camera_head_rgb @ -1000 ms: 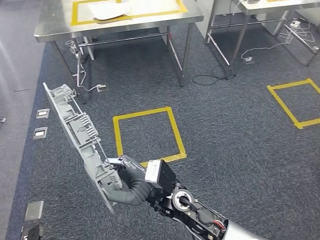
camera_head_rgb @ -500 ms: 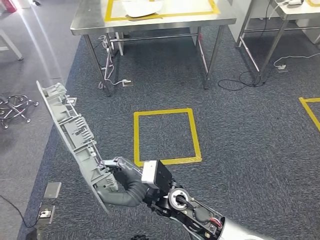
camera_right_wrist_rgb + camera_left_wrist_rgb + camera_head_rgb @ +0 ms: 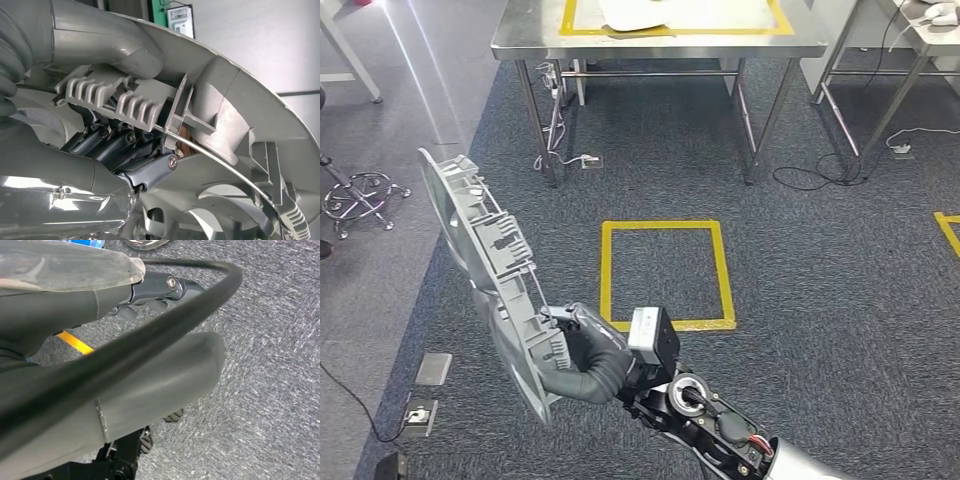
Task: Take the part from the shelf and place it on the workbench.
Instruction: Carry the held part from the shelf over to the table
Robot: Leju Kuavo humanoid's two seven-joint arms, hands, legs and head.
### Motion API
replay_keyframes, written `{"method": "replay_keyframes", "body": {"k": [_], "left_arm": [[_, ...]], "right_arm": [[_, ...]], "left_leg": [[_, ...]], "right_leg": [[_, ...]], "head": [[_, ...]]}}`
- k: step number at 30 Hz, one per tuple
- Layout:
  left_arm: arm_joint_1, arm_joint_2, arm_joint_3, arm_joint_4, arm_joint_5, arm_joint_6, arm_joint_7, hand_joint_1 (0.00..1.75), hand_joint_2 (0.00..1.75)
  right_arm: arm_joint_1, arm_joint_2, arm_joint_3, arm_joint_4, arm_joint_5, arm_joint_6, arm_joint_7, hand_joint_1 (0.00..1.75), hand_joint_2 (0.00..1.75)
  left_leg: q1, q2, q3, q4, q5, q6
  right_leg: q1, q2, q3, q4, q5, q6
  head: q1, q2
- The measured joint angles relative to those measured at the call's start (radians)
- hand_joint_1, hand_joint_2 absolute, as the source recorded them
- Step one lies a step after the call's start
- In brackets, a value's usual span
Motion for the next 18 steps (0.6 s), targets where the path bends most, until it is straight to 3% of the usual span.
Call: {"method": "replay_keyframes", "body": {"k": [2, 4, 18], "left_arm": [[0.000, 0.001, 0.000, 0.000, 0.001, -0.001, 0.000, 0.00, 0.00], [0.000, 0.001, 0.000, 0.000, 0.001, -0.004, 0.001, 0.00, 0.00], [0.000, 0.001, 0.000, 0.000, 0.000, -0.007, 0.001, 0.00, 0.00]], "right_arm": [[0.000, 0.000, -0.003, 0.000, -0.001, 0.000, -0.001, 1.55, 1.75], [0.000, 0.000, -0.004, 0.000, -0.001, 0.000, -0.002, 1.55, 1.75], [0.001, 0.000, -0.006, 0.001, 0.000, 0.000, -0.004, 1.55, 1.75]], "left_leg": [[-0.003, 0.000, 0.000, 0.001, -0.001, 0.001], [-0.005, 0.000, 0.000, 0.001, -0.001, 0.001], [0.001, 0.001, 0.001, 0.000, 0.000, 0.001]], "right_leg": [[-0.002, 0.000, 0.002, -0.003, 0.000, 0.021], [-0.003, 0.000, 0.002, -0.005, 0.000, 0.030], [0.001, 0.000, 0.002, -0.002, -0.003, 0.031]], "head": [[0.001, 0.000], [0.001, 0.000], [-0.006, 0.000]]}}
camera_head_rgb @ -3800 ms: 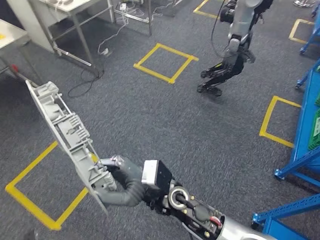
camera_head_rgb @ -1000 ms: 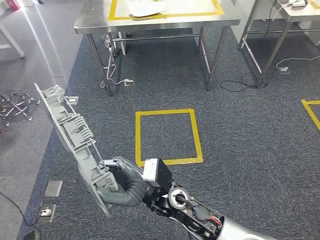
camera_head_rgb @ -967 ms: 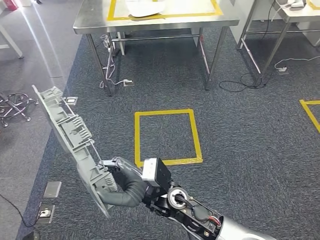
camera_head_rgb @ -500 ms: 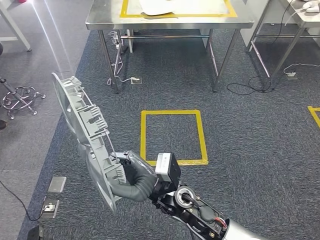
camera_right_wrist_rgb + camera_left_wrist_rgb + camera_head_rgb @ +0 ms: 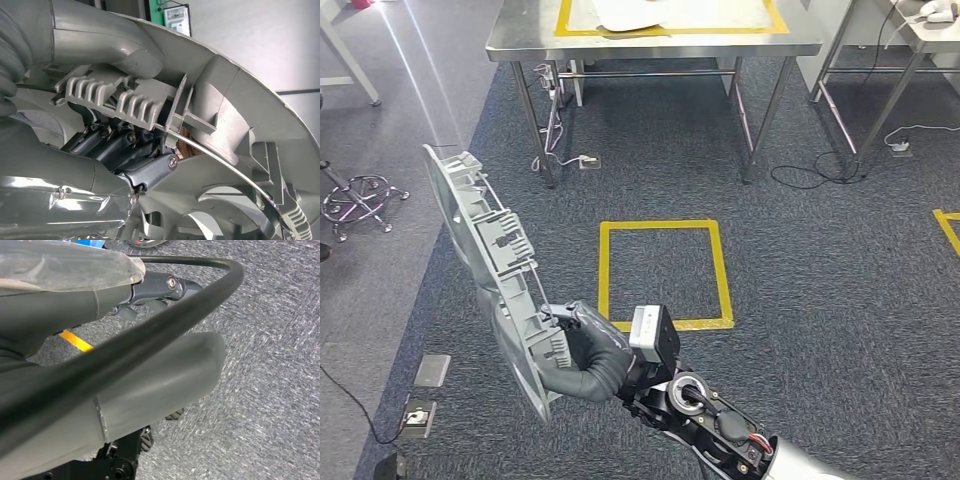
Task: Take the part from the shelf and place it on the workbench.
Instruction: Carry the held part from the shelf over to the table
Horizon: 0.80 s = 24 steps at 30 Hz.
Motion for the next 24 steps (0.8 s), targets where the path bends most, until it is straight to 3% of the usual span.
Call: {"method": "replay_keyframes", "body": {"k": [4, 7, 8, 9, 11, 12, 13, 14, 16, 17, 18, 20, 22, 24], "left_arm": [[0.000, 0.001, 0.000, 0.000, -0.003, -0.001, 0.000, 0.00, 0.00], [0.001, 0.004, 0.000, 0.000, -0.009, -0.002, 0.000, 0.00, 0.00], [0.001, 0.004, 0.000, 0.000, -0.010, -0.002, 0.000, 0.00, 0.00], [-0.001, 0.004, 0.000, 0.000, -0.011, -0.002, 0.000, 0.00, 0.00], [-0.002, 0.004, 0.000, 0.000, -0.011, -0.002, 0.000, 0.00, 0.00], [-0.002, 0.003, 0.000, 0.000, -0.011, -0.002, 0.000, 0.00, 0.00], [-0.002, 0.003, 0.000, 0.000, -0.011, -0.001, 0.000, 0.00, 0.00], [-0.002, 0.002, 0.000, 0.000, -0.010, 0.000, 0.000, 0.00, 0.00], [-0.002, 0.001, 0.000, 0.000, -0.010, 0.001, 0.000, 0.00, 0.00], [-0.002, 0.002, 0.000, 0.000, -0.010, 0.001, 0.000, 0.00, 0.00], [-0.002, 0.004, 0.000, 0.000, -0.010, 0.002, 0.000, 0.00, 0.00], [-0.003, 0.006, 0.000, 0.000, -0.009, 0.003, 0.000, 0.00, 0.00], [-0.002, 0.005, 0.000, 0.000, -0.009, 0.003, 0.000, 0.00, 0.00], [-0.003, 0.005, 0.000, 0.000, -0.010, 0.004, 0.000, 0.00, 0.00]], "right_arm": [[0.002, 0.000, -0.001, 0.004, 0.002, 0.000, -0.003, 1.55, 1.75], [0.005, 0.001, -0.003, 0.004, 0.006, 0.000, -0.006, 1.55, 1.75], [0.005, 0.002, -0.004, 0.004, 0.006, -0.001, -0.006, 1.55, 1.75], [0.005, 0.002, -0.006, 0.004, 0.007, -0.001, -0.006, 1.55, 1.75], [0.009, 0.001, -0.008, 0.005, 0.008, -0.001, -0.007, 1.55, 1.75], [0.013, 0.001, -0.008, 0.006, 0.009, 0.000, -0.007, 1.55, 1.75], [0.017, 0.000, -0.008, 0.006, 0.010, 0.000, -0.007, 1.55, 1.75], [0.019, 0.000, -0.008, 0.006, 0.010, 0.000, -0.007, 1.55, 1.75], [0.020, 0.000, -0.009, 0.006, 0.011, 0.001, -0.006, 1.55, 1.75], [0.021, 0.000, -0.009, 0.006, 0.011, 0.002, -0.006, 1.55, 1.75], [0.021, 0.000, -0.009, 0.007, 0.012, 0.002, -0.006, 1.55, 1.75], [0.023, 0.000, -0.009, 0.007, 0.012, 0.003, -0.006, 1.55, 1.75], [0.023, 0.001, -0.009, 0.007, 0.012, 0.003, -0.007, 1.55, 1.75], [0.022, 0.002, -0.010, 0.007, 0.012, 0.003, -0.007, 1.55, 1.75]], "left_leg": [[-0.001, 0.000, -0.001, 0.001, -0.001, 0.001], [0.000, -0.002, 0.012, -0.018, 0.003, 0.019], [0.003, -0.002, 0.021, -0.032, 0.007, 0.025], [0.007, -0.002, 0.030, -0.042, 0.011, 0.029], [0.009, -0.004, 0.036, -0.047, 0.010, 0.031], [0.009, -0.006, 0.037, -0.047, 0.009, 0.030], [0.010, -0.009, 0.038, -0.046, 0.007, 0.027], [0.012, -0.013, 0.041, -0.045, 0.004, 0.023], [0.018, -0.023, 0.048, -0.037, -0.006, 0.009], [0.018, -0.027, 0.048, -0.028, -0.013, -0.001], [0.018, -0.031, 0.045, -0.021, -0.018, -0.010], [0.016, -0.035, 0.038, -0.013, -0.022, -0.023], [0.021, -0.033, 0.037, -0.008, -0.026, -0.032], [0.022, -0.022, 0.007, 0.056, -0.055, -0.036]], "right_leg": [[-0.001, 0.000, 0.001, -0.003, 0.001, 0.002], [-0.004, 0.002, 0.005, -0.010, 0.000, 0.013], [-0.004, 0.011, -0.003, 0.011, -0.014, 0.015], [-0.004, 0.022, -0.024, 0.057, -0.039, 0.015], [-0.005, 0.039, -0.099, 0.207, -0.104, 0.016], [-0.006, 0.042, -0.135, 0.273, -0.123, 0.017], [-0.009, 0.043, -0.157, 0.304, -0.122, 0.018], [-0.012, 0.043, -0.156, 0.291, -0.100, 0.021], [-0.022, 0.044, -0.104, 0.163, -0.019, 0.028], [-0.025, 0.048, -0.074, 0.096, 0.007, 0.030], [-0.026, 0.052, -0.052, 0.052, 0.018, 0.028], [-0.022, 0.059, -0.042, 0.034, 0.009, 0.014], [-0.020, 0.059, -0.039, 0.037, 0.006, -0.004], [-0.020, 0.056, -0.029, 0.034, 0.003, -0.017]], "head": [[-0.001, 0.000], [-0.004, 0.000], [-0.004, 0.000], [0.000, 0.000], [0.009, 0.000], [0.012, 0.000], [0.014, 0.000], [0.016, 0.000], [0.021, 0.000], [0.026, 0.000], [0.029, 0.000], [0.029, 0.000], [0.016, 0.000], [0.000, 0.000]]}}
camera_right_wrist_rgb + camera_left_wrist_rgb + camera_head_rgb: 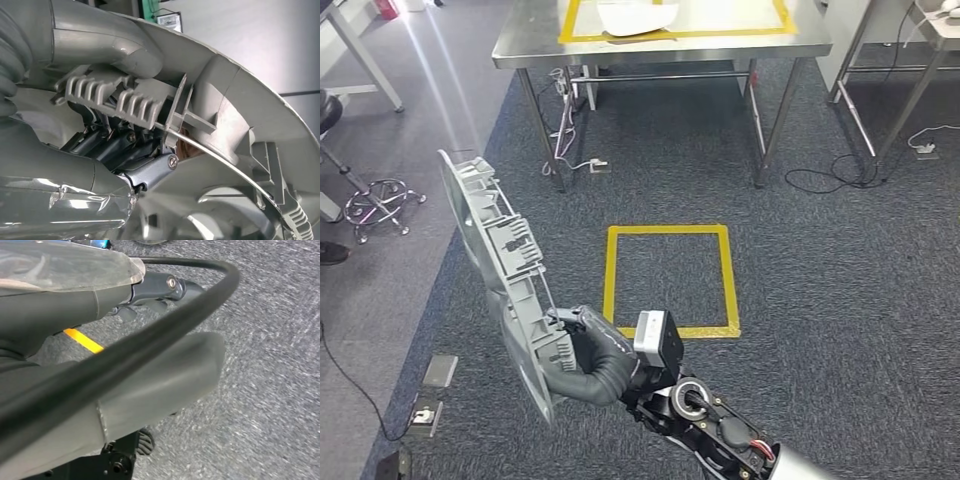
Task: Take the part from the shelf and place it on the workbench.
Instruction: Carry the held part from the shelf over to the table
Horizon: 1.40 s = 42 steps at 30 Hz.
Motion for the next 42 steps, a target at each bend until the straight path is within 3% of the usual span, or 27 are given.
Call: {"method": "replay_keyframes", "body": {"k": [3, 4, 5, 7, 9, 10, 14, 16, 18, 19, 20, 21, 23, 25, 27, 29, 31, 34, 38, 39, 41, 42], "left_arm": [[-0.001, 0.000, 0.000, 0.000, -0.001, 0.001, 0.000, 0.00, 0.00], [0.001, 0.000, 0.000, 0.000, -0.001, 0.001, 0.000, 0.00, 0.00], [0.002, 0.000, 0.000, 0.000, -0.001, 0.002, 0.000, 0.00, 0.00], [0.004, 0.002, 0.000, 0.000, -0.001, 0.002, 0.000, 0.00, 0.00], [0.002, 0.005, 0.000, 0.000, -0.001, 0.002, 0.000, 0.00, 0.00], [0.001, 0.005, 0.000, 0.000, -0.001, 0.002, 0.000, 0.00, 0.00], [0.002, 0.004, 0.000, 0.000, -0.001, 0.003, 0.000, 0.00, 0.00], [0.003, 0.004, 0.000, 0.000, -0.001, 0.003, 0.000, 0.00, 0.00], [0.003, 0.004, 0.000, 0.000, -0.001, 0.003, 0.000, 0.00, 0.00], [0.004, 0.004, 0.000, 0.000, -0.001, 0.003, 0.000, 0.00, 0.00], [0.005, 0.003, 0.000, 0.000, -0.001, 0.003, 0.000, 0.00, 0.00], [0.005, 0.002, 0.000, 0.000, -0.001, 0.003, 0.000, 0.00, 0.00], [0.006, 0.000, 0.000, 0.000, -0.001, 0.003, 0.000, 0.00, 0.00], [0.004, -0.004, 0.000, 0.000, -0.001, 0.003, 0.000, 0.00, 0.00], [0.003, -0.006, 0.000, 0.000, -0.001, 0.003, -0.001, 0.00, 0.00], [0.004, -0.007, 0.000, 0.000, -0.001, 0.003, -0.001, 0.00, 0.00], [0.001, -0.008, -0.001, 0.000, -0.003, 0.002, -0.001, 0.00, 0.00], [-0.003, -0.006, -0.001, 0.000, -0.005, 0.002, -0.002, 0.00, 0.00], [-0.001, -0.005, -0.001, 0.000, -0.006, 0.001, -0.002, 0.00, 0.00], [0.001, -0.004, -0.001, 0.000, -0.010, -0.002, -0.002, 0.00, 0.00], [0.004, -0.004, -0.001, 0.000, -0.018, -0.009, -0.004, 0.00, 0.00], [0.004, -0.003, -0.001, 0.000, -0.022, -0.013, -0.005, 0.00, 0.00]], "right_arm": [[0.000, 0.000, -0.002, 0.000, 0.001, -0.001, 0.000, 1.55, 1.75], [0.001, 0.000, -0.003, 0.000, 0.001, -0.001, 0.000, 1.55, 1.75], [0.001, 0.000, -0.004, 0.000, 0.001, -0.002, 0.000, 1.55, 1.75], [0.001, 0.000, -0.005, 0.000, 0.001, -0.002, 0.000, 1.55, 1.75], [0.000, 0.000, -0.006, 0.000, 0.001, -0.003, 0.000, 1.55, 1.75], [0.000, 0.001, -0.006, 0.000, 0.002, -0.003, 0.000, 1.55, 1.75], [0.000, 0.001, -0.009, 0.000, 0.002, -0.003, 0.000, 1.55, 1.75], [0.000, 0.001, -0.010, 0.000, 0.003, -0.003, 0.000, 1.55, 1.75], [0.003, 0.001, -0.011, 0.000, 0.003, -0.003, 0.000, 1.55, 1.75], [0.004, 0.001, -0.011, 0.000, 0.003, -0.003, 0.000, 1.55, 1.75], [0.006, 0.001, -0.011, 0.000, 0.003, -0.003, 0.000, 1.55, 1.75], [0.006, 0.001, -0.012, 0.000, 0.003, -0.003, 0.000, 1.55, 1.75], [0.006, 0.000, -0.012, 0.001, 0.003, -0.002, 0.000, 1.55, 1.75], [0.006, 0.000, -0.012, 0.001, 0.003, -0.002, 0.000, 1.55, 1.75], [0.006, 0.001, -0.013, 0.001, 0.004, -0.002, -0.001, 1.55, 1.75], [0.006, 0.002, -0.014, 0.000, 0.004, -0.004, -0.001, 1.55, 1.75], [0.005, 0.004, -0.014, 0.000, 0.004, -0.007, -0.001, 1.55, 1.75], [0.007, 0.003, -0.014, 0.000, 0.004, -0.013, -0.001, 1.55, 1.75], [0.009, 0.003, -0.014, 0.000, 0.005, -0.017, -0.002, 1.55, 1.75], [0.009, 0.003, -0.015, 0.000, 0.006, -0.022, -0.001, 1.55, 1.75], [0.011, 0.002, -0.016, -0.002, 0.009, -0.034, 0.001, 1.55, 1.75], [0.011, 0.000, -0.017, -0.004, 0.010, -0.041, 0.002, 1.55, 1.75]], "left_leg": [[-0.007, 0.007, -0.131, 0.219, -0.070, 0.004], [-0.009, 0.007, -0.165, 0.261, -0.070, 0.008], [-0.011, 0.007, -0.177, 0.261, -0.050, 0.012], [-0.018, 0.008, -0.141, 0.147, 0.035, 0.026], [-0.028, 0.010, -0.084, 0.018, 0.087, 0.039], [-0.032, 0.011, -0.068, -0.018, 0.091, 0.043], [-0.032, 0.010, -0.040, -0.043, 0.066, 0.063], [-0.032, 0.009, -0.020, -0.047, 0.055, 0.074], [-0.036, 0.007, -0.005, -0.047, 0.041, 0.081], [-0.039, 0.006, 0.005, -0.047, 0.033, 0.083], [-0.041, 0.004, 0.017, -0.047, 0.024, 0.084], [-0.043, 0.002, 0.031, -0.047, 0.015, 0.084], [-0.046, 0.000, 0.059, -0.048, -0.004, 0.083], [-0.045, -0.002, 0.068, -0.051, -0.016, 0.078], [-0.043, -0.002, 0.069, -0.051, -0.015, 0.066], [-0.040, 0.000, 0.069, -0.032, -0.014, 0.055], [-0.037, 0.002, 0.026, 0.051, -0.031, 0.044], [-0.031, 0.003, -0.072, 0.196, -0.082, 0.032], [-0.026, 0.004, -0.106, 0.232, -0.102, 0.027], [-0.019, 0.005, -0.106, 0.189, -0.069, 0.020], [-0.003, 0.014, -0.082, 0.043, 0.031, 0.004], [0.001, 0.020, -0.063, -0.032, 0.078, 0.002]], "right_leg": [[0.007, -0.006, 0.009, -0.001, -0.010, -0.014], [0.010, -0.006, 0.014, -0.001, -0.015, -0.017], [0.012, -0.005, 0.020, -0.001, -0.021, -0.019], [0.014, -0.004, 0.037, -0.001, -0.035, -0.017], [0.019, -0.004, 0.049, -0.003, -0.050, -0.009], [0.021, -0.004, 0.052, -0.007, -0.056, -0.003], [0.023, -0.005, 0.066, 0.010, -0.069, 0.015], [0.022, -0.006, 0.012, 0.114, -0.104, 0.020], [0.023, -0.006, -0.076, 0.260, -0.155, 0.021], [0.024, -0.006, -0.111, 0.303, -0.167, 0.021], [0.025, -0.006, -0.129, 0.309, -0.159, 0.019], [0.027, -0.006, -0.129, 0.276, -0.128, 0.014], [0.034, -0.005, -0.100, 0.142, -0.023, -0.004], [0.044, -0.004, -0.074, 0.037, 0.040, -0.020], [0.050, -0.003, -0.063, -0.002, 0.045, -0.028], [0.045, -0.003, -0.034, -0.028, 0.049, -0.035], [0.036, -0.006, 0.001, -0.049, 0.048, -0.038], [0.030, -0.009, 0.015, -0.055, 0.039, -0.039], [0.028, -0.007, 0.019, -0.055, 0.034, -0.037], [0.022, -0.006, 0.032, -0.055, 0.023, -0.030], [0.012, -0.003, 0.059, -0.050, -0.007, -0.009], [0.009, -0.002, 0.069, -0.047, -0.025, 0.005]], "head": [[-0.023, 0.000], [-0.028, 0.000], [-0.032, 0.000], [-0.039, 0.000], [-0.046, 0.000], [-0.048, 0.000], [-0.040, 0.000], [-0.028, 0.000], [-0.017, 0.000], [-0.013, 0.000], [-0.009, 0.000], [-0.005, 0.000], [0.003, 0.000], [0.005, 0.000], [0.006, 0.000], [0.008, 0.000], [0.002, 0.000], [-0.007, 0.000], [-0.010, 0.000], [-0.015, 0.000], [-0.032, 0.000], [-0.042, 0.000]]}}
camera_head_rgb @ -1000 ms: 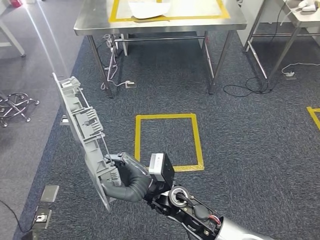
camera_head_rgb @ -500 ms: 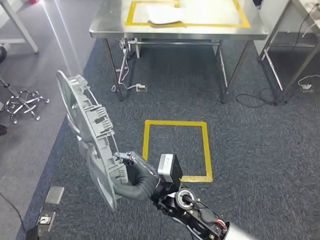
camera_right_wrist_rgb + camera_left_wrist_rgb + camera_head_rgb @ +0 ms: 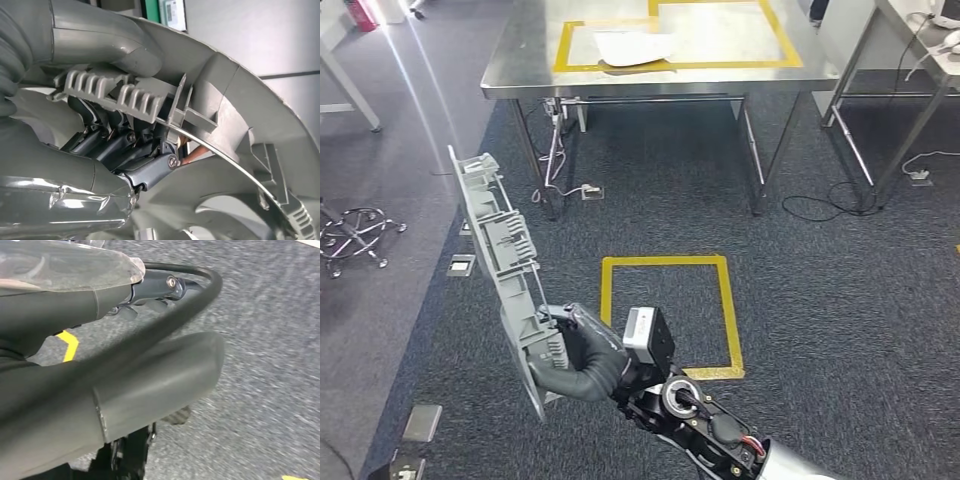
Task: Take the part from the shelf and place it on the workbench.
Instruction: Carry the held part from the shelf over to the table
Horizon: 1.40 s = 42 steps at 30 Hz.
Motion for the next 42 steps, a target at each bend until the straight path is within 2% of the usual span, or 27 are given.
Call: {"method": "replay_keyframes", "body": {"k": [1, 2, 4, 5, 6, 9, 10, 11, 12, 14, 15, 16, 19, 21, 24, 25, 26, 27, 29, 30, 31, 34, 36, 39, 40, 41, 42], "left_arm": [[0.000, -0.001, 0.000, 0.000, -0.002, -0.003, 0.000, 0.00, 0.00], [0.000, -0.002, 0.000, 0.000, -0.003, -0.005, -0.001, 0.00, 0.00], [0.001, -0.002, -0.001, 0.000, -0.006, -0.009, -0.002, 0.00, 0.00], [0.001, -0.001, -0.001, 0.000, -0.007, -0.010, -0.003, 0.00, 0.00], [0.000, 0.000, -0.001, 0.000, -0.009, -0.010, -0.003, 0.00, 0.00], [0.000, 0.002, -0.001, 0.000, -0.013, -0.011, -0.005, 0.00, 0.00], [0.000, 0.002, -0.001, 0.000, -0.014, -0.011, -0.006, 0.00, 0.00], [0.001, 0.002, -0.001, 0.000, -0.014, -0.012, -0.006, 0.00, 0.00], [0.001, 0.001, -0.001, 0.000, -0.014, -0.012, -0.006, 0.00, 0.00], [0.000, -0.001, -0.002, 0.000, -0.014, -0.012, -0.006, 0.00, 0.00], [-0.002, -0.003, -0.002, 0.000, -0.014, -0.013, -0.006, 0.00, 0.00], [-0.003, -0.003, -0.002, 0.000, -0.014, -0.013, -0.006, 0.00, 0.00], [-0.002, -0.002, -0.002, 0.000, -0.015, -0.013, -0.007, 0.00, 0.00], [-0.005, -0.002, -0.003, 0.000, -0.016, -0.014, -0.007, 0.00, 0.00], [-0.007, 0.000, -0.003, 0.000, -0.016, -0.015, -0.009, 0.00, 0.00], [-0.005, 0.002, -0.003, 0.000, -0.016, -0.015, -0.009, 0.00, 0.00], [-0.003, 0.002, -0.003, 0.000, -0.016, -0.015, -0.009, 0.00, 0.00], [-0.002, 0.003, -0.003, 0.000, -0.015, -0.015, -0.009, 0.00, 0.00], [-0.001, 0.006, -0.003, 0.000, -0.014, -0.014, -0.009, 0.00, 0.00], [-0.002, 0.006, -0.003, 0.000, -0.014, -0.014, -0.009, 0.00, 0.00], [-0.003, 0.007, -0.003, 0.000, -0.013, -0.014, -0.009, 0.00, 0.00], [-0.003, 0.007, -0.003, 0.000, -0.010, -0.012, -0.008, 0.00, 0.00], [-0.003, 0.008, -0.003, 0.000, -0.008, -0.012, -0.008, 0.00, 0.00], [-0.003, 0.010, -0.003, 0.000, -0.003, -0.011, -0.008, 0.00, 0.00], [-0.003, 0.010, -0.003, 0.000, -0.001, -0.011, -0.008, 0.00, 0.00], [-0.002, 0.010, -0.003, 0.000, 0.000, -0.011, -0.008, 0.00, 0.00], [-0.002, 0.010, -0.003, 0.000, 0.001, -0.011, -0.008, 0.00, 0.00]], "right_arm": [[0.001, -0.002, -0.001, -0.002, 0.000, -0.004, 0.001, 1.55, 1.75], [0.003, -0.003, -0.002, -0.004, 0.001, -0.007, 0.002, 1.55, 1.75], [0.007, -0.006, -0.005, -0.010, 0.001, -0.012, 0.004, 1.55, 1.75], [0.008, -0.007, -0.005, -0.014, 0.002, -0.013, 0.004, 1.55, 1.75], [0.009, -0.008, -0.006, -0.017, 0.002, -0.014, 0.005, 1.55, 1.75], [0.017, -0.016, -0.006, -0.023, 0.004, -0.016, 0.005, 1.55, 1.75], [0.020, -0.019, -0.006, -0.024, 0.004, -0.017, 0.005, 1.55, 1.75], [0.022, -0.022, -0.006, -0.024, 0.004, -0.018, 0.005, 1.55, 1.75], [0.022, -0.024, -0.006, -0.025, 0.004, -0.018, 0.005, 1.55, 1.75], [0.024, -0.029, -0.007, -0.028, 0.004, -0.018, 0.005, 1.55, 1.75], [0.024, -0.031, -0.007, -0.029, 0.004, -0.018, 0.006, 1.55, 1.75], [0.025, -0.033, -0.007, -0.031, 0.005, -0.019, 0.006, 1.55, 1.75], [0.025, -0.034, -0.008, -0.040, 0.007, -0.022, 0.005, 1.55, 1.75], [0.024, -0.034, -0.009, -0.044, 0.007, -0.023, 0.006, 1.55, 1.75], [0.027, -0.035, -0.009, -0.046, 0.009, -0.024, 0.006, 1.55, 1.75], [0.028, -0.035, -0.009, -0.046, 0.010, -0.024, 0.006, 1.55, 1.75], [0.029, -0.035, -0.009, -0.046, 0.010, -0.024, 0.006, 1.55, 1.75], [0.030, -0.035, -0.010, -0.046, 0.010, -0.024, 0.005, 1.55, 1.75], [0.030, -0.036, -0.010, -0.045, 0.010, -0.024, 0.005, 1.55, 1.75], [0.029, -0.036, -0.011, -0.046, 0.010, -0.024, 0.005, 1.55, 1.75], [0.027, -0.036, -0.011, -0.046, 0.010, -0.025, 0.005, 1.55, 1.75], [0.023, -0.035, -0.012, -0.047, 0.011, -0.027, 0.000, 1.55, 1.75], [0.020, -0.035, -0.014, -0.047, 0.010, -0.027, -0.005, 1.55, 1.75], [0.017, -0.035, -0.014, -0.045, 0.001, -0.021, -0.013, 1.55, 1.75], [0.017, -0.035, -0.014, -0.043, -0.003, -0.019, -0.016, 1.55, 1.75], [0.017, -0.035, -0.014, -0.042, -0.007, -0.016, -0.018, 1.55, 1.75], [0.017, -0.035, -0.014, -0.040, -0.011, -0.013, -0.019, 1.55, 1.75]], "left_leg": [[0.000, 0.003, 0.006, -0.022, 0.011, 0.006], [-0.002, 0.005, 0.006, -0.021, 0.001, 0.015], [-0.003, 0.001, 0.016, -0.015, 0.001, 0.034], [-0.004, 0.001, 0.024, -0.014, -0.004, 0.041], [-0.007, 0.000, 0.033, -0.014, -0.009, 0.048], [-0.019, -0.001, 0.054, -0.014, -0.031, 0.061], [-0.024, -0.002, 0.064, -0.014, -0.039, 0.064], [-0.030, -0.005, 0.077, -0.014, -0.049, 0.066], [-0.035, -0.007, 0.092, -0.015, -0.059, 0.068], [-0.043, -0.010, 0.118, -0.015, -0.078, 0.069], [-0.044, -0.012, 0.125, -0.016, -0.085, 0.067], [-0.043, -0.013, 0.128, -0.017, -0.090, 0.064], [-0.040, -0.014, 0.132, -0.003, -0.094, 0.050], [-0.039, -0.013, 0.107, 0.056, -0.111, 0.042], [-0.032, -0.013, -0.008, 0.233, -0.176, 0.025], [-0.029, -0.013, -0.040, 0.264, -0.183, 0.021], [-0.026, -0.012, -0.055, 0.261, -0.171, 0.020], [-0.023, -0.012, -0.052, 0.221, -0.136, 0.018], [-0.019, -0.010, -0.014, 0.086, -0.042, 0.015], [-0.020, -0.008, 0.004, 0.033, -0.019, 0.017], [-0.023, -0.007, 0.013, 0.003, -0.006, 0.021], [-0.026, -0.007, 0.022, -0.005, -0.010, 0.046], [-0.025, -0.007, 0.036, -0.007, -0.018, 0.058], [-0.027, -0.008, 0.055, -0.008, -0.035, 0.069], [-0.029, -0.009, 0.063, -0.008, -0.043, 0.069], [-0.030, -0.010, 0.074, -0.008, -0.051, 0.069], [-0.031, -0.012, 0.087, -0.008, -0.060, 0.069]], "right_leg": [[0.002, 0.000, 0.005, 0.004, -0.009, 0.010], [0.003, -0.001, 0.012, 0.007, -0.016, 0.018], [0.001, -0.003, 0.021, 0.015, -0.027, 0.030], [-0.001, -0.004, 0.010, 0.042, -0.037, 0.033], [-0.002, -0.004, -0.016, 0.094, -0.053, 0.034], [0.002, -0.005, -0.145, 0.303, -0.138, 0.031], [0.005, -0.005, -0.172, 0.330, -0.154, 0.026], [0.009, -0.004, -0.182, 0.319, -0.149, 0.020], [0.015, -0.004, -0.177, 0.273, -0.117, 0.010], [0.031, -0.002, -0.150, 0.141, -0.007, -0.017], [0.039, -0.001, -0.139, 0.091, 0.033, -0.028], [0.044, -0.001, -0.132, 0.062, 0.060, -0.033], [0.045, -0.002, -0.108, 0.034, 0.070, -0.038], [0.039, -0.002, -0.082, 0.017, 0.069, -0.043], [0.037, -0.003, -0.065, 0.013, 0.056, -0.047], [0.037, -0.001, -0.059, 0.013, 0.049, -0.046], [0.035, 0.001, -0.051, 0.013, 0.042, -0.044], [0.033, 0.003, -0.041, 0.014, 0.033, -0.040], [0.030, 0.003, -0.017, 0.017, 0.013, -0.030], [0.029, 0.003, -0.011, 0.019, 0.003, -0.024], [0.030, 0.002, -0.008, 0.021, -0.005, -0.017], [0.029, 0.002, -0.004, 0.027, -0.022, 0.000], [0.027, 0.000, -0.029, 0.084, -0.040, 0.010], [0.024, -0.001, -0.150, 0.291, -0.107, 0.019], [0.024, -0.002, -0.185, 0.336, -0.124, 0.020], [0.023, -0.002, -0.206, 0.348, -0.124, 0.019], [0.023, -0.002, -0.208, 0.322, -0.100, 0.017]], "head": [[-0.004, 0.000], [-0.004, 0.000], [0.008, 0.000], [0.015, 0.000], [0.023, 0.000], [0.044, 0.000], [0.049, 0.000], [0.053, 0.000], [0.058, 0.000], [0.063, 0.000], [0.064, 0.000], [0.064, 0.000], [0.065, 0.000], [0.060, 0.000], [0.045, 0.000], [0.041, 0.000], [0.037, 0.000], [0.033, 0.000], [0.026, 0.000], [0.022, 0.000], [0.020, 0.000], [0.023, 0.000], [0.031, 0.000], [0.046, 0.000], [0.049, 0.000], [0.053, 0.000], [0.056, 0.000]]}}
